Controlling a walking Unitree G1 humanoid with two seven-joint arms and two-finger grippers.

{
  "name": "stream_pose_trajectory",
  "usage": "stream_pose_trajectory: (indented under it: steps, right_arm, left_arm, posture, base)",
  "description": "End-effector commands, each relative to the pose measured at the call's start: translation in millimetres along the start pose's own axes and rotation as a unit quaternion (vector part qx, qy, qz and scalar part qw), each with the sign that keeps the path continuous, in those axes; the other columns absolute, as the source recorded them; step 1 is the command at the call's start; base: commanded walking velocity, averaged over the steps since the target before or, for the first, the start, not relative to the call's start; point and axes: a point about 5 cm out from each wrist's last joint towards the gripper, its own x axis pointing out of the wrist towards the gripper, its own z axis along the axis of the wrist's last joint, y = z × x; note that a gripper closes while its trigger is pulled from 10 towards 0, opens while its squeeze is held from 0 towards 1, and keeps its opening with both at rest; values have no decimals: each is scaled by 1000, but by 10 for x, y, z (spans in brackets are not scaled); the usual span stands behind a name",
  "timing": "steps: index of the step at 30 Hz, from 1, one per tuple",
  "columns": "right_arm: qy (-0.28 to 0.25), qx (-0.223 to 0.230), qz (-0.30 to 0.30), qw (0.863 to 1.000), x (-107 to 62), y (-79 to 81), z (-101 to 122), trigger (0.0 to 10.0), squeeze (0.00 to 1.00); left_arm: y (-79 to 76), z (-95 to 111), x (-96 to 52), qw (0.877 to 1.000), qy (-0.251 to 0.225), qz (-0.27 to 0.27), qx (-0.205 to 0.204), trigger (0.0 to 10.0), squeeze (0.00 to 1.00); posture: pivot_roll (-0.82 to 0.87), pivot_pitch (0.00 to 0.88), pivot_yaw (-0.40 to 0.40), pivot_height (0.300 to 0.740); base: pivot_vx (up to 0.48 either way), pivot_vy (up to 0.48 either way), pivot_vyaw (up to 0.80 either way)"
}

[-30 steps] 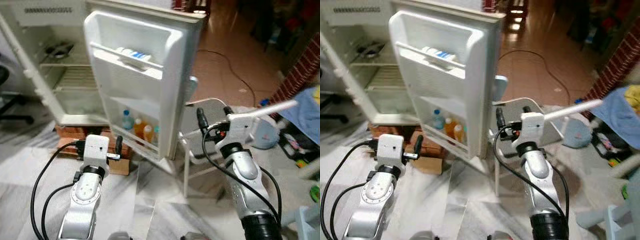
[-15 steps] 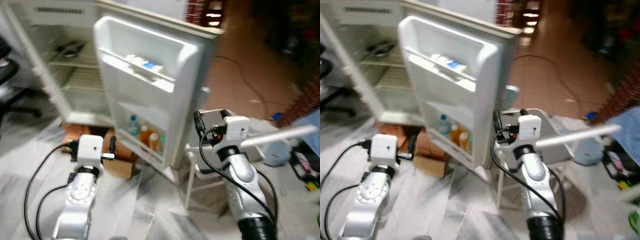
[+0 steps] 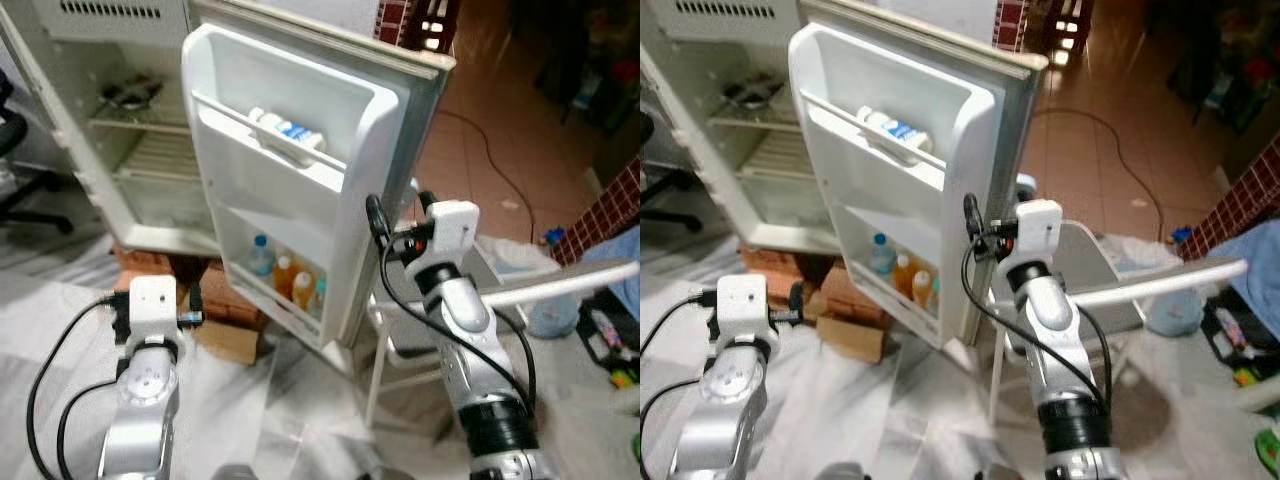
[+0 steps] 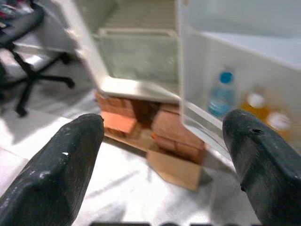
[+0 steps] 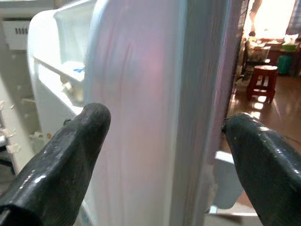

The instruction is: Restocking fridge

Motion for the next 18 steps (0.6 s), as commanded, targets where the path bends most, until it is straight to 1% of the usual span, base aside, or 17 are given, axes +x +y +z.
stream_pose_trajectory:
  steps: [1, 2, 4, 5, 6, 7, 10, 12, 13, 14, 16, 17, 18]
  right_arm:
    - [-12, 4, 1, 1000, 103, -20, 67, 10000, 0]
    - [-16, 5, 3, 1000, 142, -7, 89, 10000, 0]
    - [-30, 15, 9, 999, 297, 64, 187, 10000, 0]
    - [-30, 15, 9, 999, 297, 64, 187, 10000, 0]
    - [-37, 22, 12, 999, 395, 129, 243, 10000, 0]
    - [-42, 26, 16, 999, 476, 192, 288, 10000, 0]
    - [-49, 28, 23, 998, 607, 317, 368, 10000, 0]
    - [-55, 45, 34, 997, 691, 424, 431, 10000, 0]
    - [-53, 49, 43, 996, 745, 514, 464, 10000, 0]
    - [-48, 56, 56, 996, 806, 642, 505, 10000, 0]
    - [-38, 65, 72, 995, 833, 740, 516, 10000, 0]
    - [-17, 72, 118, 990, 829, 916, 516, 10000, 0]
    - [-12, 74, 132, 988, 823, 964, 517, 10000, 0]
  left_arm:
    - [-97, -64, -4, 999, 32, -31, 4, 10000, 0]
    - [-115, -83, -9, 998, 42, -39, 6, 10000, 0]
    - [-206, -198, -36, 992, 96, -77, 4, 10000, 0]
    - [-206, -198, -36, 992, 96, -77, 4, 10000, 0]
    - [-243, -258, -48, 988, 119, -95, 3, 10000, 0]
    - [-254, -284, -44, 987, 130, -99, 1, 10000, 0]
    - [-258, -267, -21, 986, 131, -105, 5, 10000, 0]
    - [-278, -259, -15, 985, 133, -112, 15, 10000, 0]
    - [-288, -255, -15, 984, 133, -115, 20, 10000, 0]
    - [-299, -249, -15, 984, 134, -117, 25, 10000, 0]
    - [-305, -240, -14, 983, 136, -118, 26, 10000, 0]
    - [-307, -234, -11, 983, 136, -118, 24, 10000, 0]
    - [-307, -232, -10, 983, 136, -117, 23, 10000, 0]
  posture:
    - [133, 0, -24, 740]
    - [133, 0, -24, 740]
    - [139, 0, -26, 740]
    - [139, 0, -26, 740]
    - [141, 0, -27, 740]
    - [144, 0, -30, 740]
    - [148, 0, -33, 740]
    - [150, 0, -35, 740]
    - [152, 0, -38, 740]
    - [154, 0, -41, 740]
    - [158, 0, -46, 740]
    - [159, 0, -51, 740]
    - [159, 0, -51, 740]
  base:
    - [0, 0, 0]
    - [0, 0, 0]
    - [0, 0, 0]
    - [0, 0, 0]
    - [0, 0, 0]
    - [0, 0, 0]
    - [0, 0, 0]
    - [0, 0, 0]
    - [0, 0, 0]
    - [0, 0, 0]
    - [0, 0, 0]
    - [0, 0, 0]
    - [0, 0, 0]
